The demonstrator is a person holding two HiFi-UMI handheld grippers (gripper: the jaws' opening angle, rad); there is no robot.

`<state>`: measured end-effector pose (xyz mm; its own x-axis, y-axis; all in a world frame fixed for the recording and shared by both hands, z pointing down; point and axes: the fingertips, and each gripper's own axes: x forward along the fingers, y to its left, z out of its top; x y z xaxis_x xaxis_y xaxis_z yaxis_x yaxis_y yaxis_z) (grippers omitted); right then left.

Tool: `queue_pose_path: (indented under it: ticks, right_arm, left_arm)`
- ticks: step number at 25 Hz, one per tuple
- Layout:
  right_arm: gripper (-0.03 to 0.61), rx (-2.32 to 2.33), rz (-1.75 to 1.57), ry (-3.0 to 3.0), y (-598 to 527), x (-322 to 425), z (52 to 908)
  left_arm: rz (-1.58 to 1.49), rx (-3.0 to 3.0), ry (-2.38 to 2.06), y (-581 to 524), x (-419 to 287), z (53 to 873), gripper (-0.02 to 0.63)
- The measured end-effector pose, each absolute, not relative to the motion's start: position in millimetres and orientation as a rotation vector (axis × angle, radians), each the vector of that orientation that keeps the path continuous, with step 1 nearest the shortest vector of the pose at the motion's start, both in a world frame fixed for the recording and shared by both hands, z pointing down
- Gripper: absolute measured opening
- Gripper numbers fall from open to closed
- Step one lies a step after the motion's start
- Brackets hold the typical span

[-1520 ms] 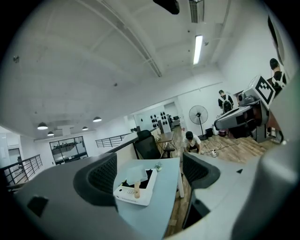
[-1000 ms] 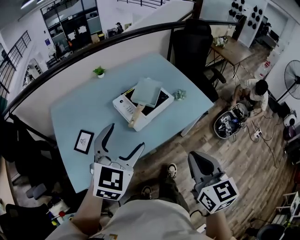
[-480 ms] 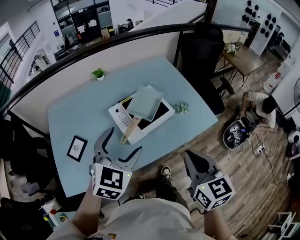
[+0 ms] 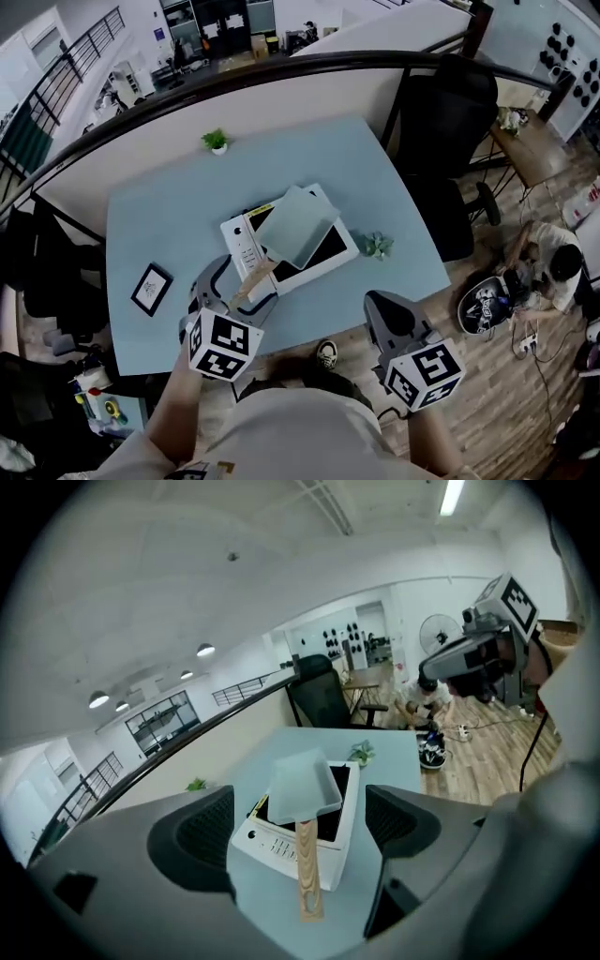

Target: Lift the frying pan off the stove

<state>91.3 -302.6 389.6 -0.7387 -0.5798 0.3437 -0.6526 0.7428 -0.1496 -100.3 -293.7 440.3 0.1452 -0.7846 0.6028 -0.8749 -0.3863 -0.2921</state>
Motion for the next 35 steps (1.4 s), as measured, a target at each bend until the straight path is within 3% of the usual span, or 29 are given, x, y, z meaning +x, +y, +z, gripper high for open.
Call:
queue_pose_path:
  ticks: [13, 28, 35]
  right_arm:
    - [0.005, 0.642, 0.440, -2.673, -373.9, 83.3, 439.6]
    - [0.005, 0.565, 0.550, -2.553, -386.2, 53.0, 503.6]
    - [0.005, 0.590, 0.587, -2.494, -389.7, 44.1, 532.7]
  left_arm:
    - [1.411, 1.989, -1.281, -310.0, -100.6, 540.5, 0.419]
    - [1.383, 1.834, -1.084, -326.9, -121.5, 612.8, 0.417]
    - [1.411, 1.824, -0.973, -335.9, -128.4, 643.0, 0.387]
